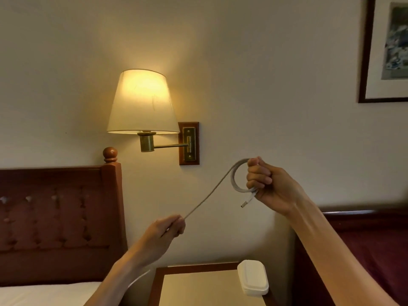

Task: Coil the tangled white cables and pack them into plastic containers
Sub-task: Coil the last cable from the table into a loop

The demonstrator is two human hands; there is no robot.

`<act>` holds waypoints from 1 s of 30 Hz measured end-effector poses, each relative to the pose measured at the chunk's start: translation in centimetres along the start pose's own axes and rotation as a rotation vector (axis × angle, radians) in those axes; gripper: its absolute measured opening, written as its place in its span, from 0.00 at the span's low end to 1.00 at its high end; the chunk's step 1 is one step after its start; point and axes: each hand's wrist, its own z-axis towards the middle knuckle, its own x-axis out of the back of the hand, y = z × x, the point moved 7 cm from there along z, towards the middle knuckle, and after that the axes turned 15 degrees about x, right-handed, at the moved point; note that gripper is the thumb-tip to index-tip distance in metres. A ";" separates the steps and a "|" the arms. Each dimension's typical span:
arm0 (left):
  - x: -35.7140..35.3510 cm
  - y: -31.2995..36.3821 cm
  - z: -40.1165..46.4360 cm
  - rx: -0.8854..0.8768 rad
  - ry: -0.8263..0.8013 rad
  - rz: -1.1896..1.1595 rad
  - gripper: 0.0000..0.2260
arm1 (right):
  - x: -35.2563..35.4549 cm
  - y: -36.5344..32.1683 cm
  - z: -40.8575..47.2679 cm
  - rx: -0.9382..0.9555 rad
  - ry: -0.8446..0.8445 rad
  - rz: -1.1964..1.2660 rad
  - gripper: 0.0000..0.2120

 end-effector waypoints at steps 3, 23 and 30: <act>-3.2 4.2 -1.4 -0.003 -0.243 0.348 0.13 | 0.6 1.1 0.0 0.077 0.008 -0.346 0.15; 3.6 7.1 1.7 -0.357 0.377 0.094 0.14 | -1.0 5.4 -3.2 -0.263 -0.235 -0.421 0.20; 1.6 -0.9 1.5 -0.210 0.286 -0.103 0.14 | -0.1 4.8 -2.7 -0.231 -0.125 0.050 0.16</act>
